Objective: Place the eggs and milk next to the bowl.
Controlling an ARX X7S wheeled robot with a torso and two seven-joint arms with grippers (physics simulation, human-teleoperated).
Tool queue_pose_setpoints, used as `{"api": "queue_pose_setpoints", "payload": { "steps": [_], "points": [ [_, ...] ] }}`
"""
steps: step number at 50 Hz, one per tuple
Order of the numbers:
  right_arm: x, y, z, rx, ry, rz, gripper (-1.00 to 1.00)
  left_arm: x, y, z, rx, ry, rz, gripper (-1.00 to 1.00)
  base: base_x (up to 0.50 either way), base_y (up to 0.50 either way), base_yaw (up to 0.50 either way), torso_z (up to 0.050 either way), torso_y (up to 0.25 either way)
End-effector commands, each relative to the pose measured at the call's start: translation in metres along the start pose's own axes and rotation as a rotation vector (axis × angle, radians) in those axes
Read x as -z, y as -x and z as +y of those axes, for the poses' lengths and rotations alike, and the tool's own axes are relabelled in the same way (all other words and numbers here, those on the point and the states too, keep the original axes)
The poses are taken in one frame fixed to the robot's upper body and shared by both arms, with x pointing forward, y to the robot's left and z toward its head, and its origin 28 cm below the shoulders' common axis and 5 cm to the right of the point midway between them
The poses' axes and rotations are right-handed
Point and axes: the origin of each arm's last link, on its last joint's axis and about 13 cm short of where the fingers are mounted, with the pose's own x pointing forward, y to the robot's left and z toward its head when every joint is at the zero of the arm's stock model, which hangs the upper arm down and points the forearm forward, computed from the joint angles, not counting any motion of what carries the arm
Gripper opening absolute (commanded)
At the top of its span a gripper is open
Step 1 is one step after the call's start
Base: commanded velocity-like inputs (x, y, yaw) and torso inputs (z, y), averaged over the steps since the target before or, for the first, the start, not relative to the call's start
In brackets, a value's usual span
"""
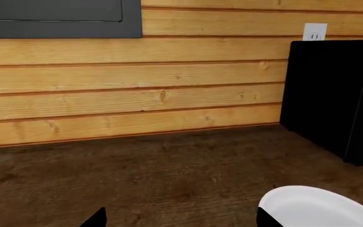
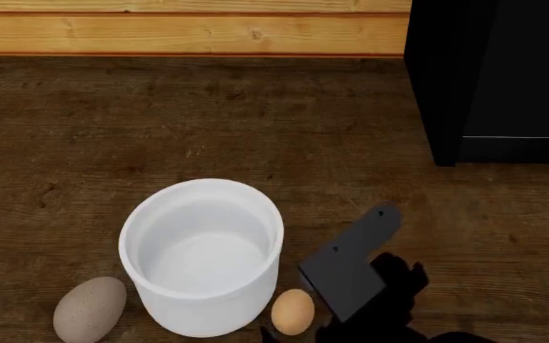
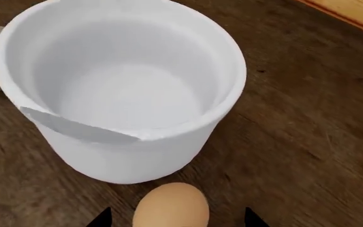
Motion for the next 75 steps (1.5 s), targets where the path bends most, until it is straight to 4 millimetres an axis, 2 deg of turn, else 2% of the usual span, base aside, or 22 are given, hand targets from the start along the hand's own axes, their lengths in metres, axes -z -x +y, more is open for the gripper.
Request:
{"api": "queue_pose_setpoints", "payload": {
  "steps": [1,20,33,54,65,75],
  "points": [
    [-0.012,0.014,0.001,0.005,0.006,-0.053,1.00,-0.002,0.000,0.001,0.008,0.009,-0.020,1.00,0.00,0.00,0.00,0.000,0.000],
    [-0.022,0.040,0.004,0.036,0.016,-0.107,1.00,-0.001,-0.002,0.003,-0.001,0.012,-0.035,1.00,0.00,0.00,0.00,0.000,0.000],
    [-0.019,0.055,0.004,0.070,-0.002,-0.122,1.00,-0.004,-0.004,0.001,0.004,0.014,-0.041,1.00,0.00,0.00,0.00,0.000,0.000],
    [-0.019,0.091,0.008,0.165,-0.059,-0.203,1.00,-0.005,-0.005,-0.001,0.009,0.016,-0.045,1.00,0.00,0.00,0.00,0.000,0.000],
    [-0.011,0.096,0.014,0.231,-0.113,-0.264,1.00,-0.004,-0.006,0.000,0.012,0.016,-0.046,1.00,0.00,0.00,0.00,0.000,0.000],
    [-0.013,0.102,0.023,0.341,-0.157,-0.349,1.00,-0.005,-0.006,-0.001,0.014,0.014,-0.045,1.00,0.00,0.00,0.00,0.000,0.000]
  ]
}}
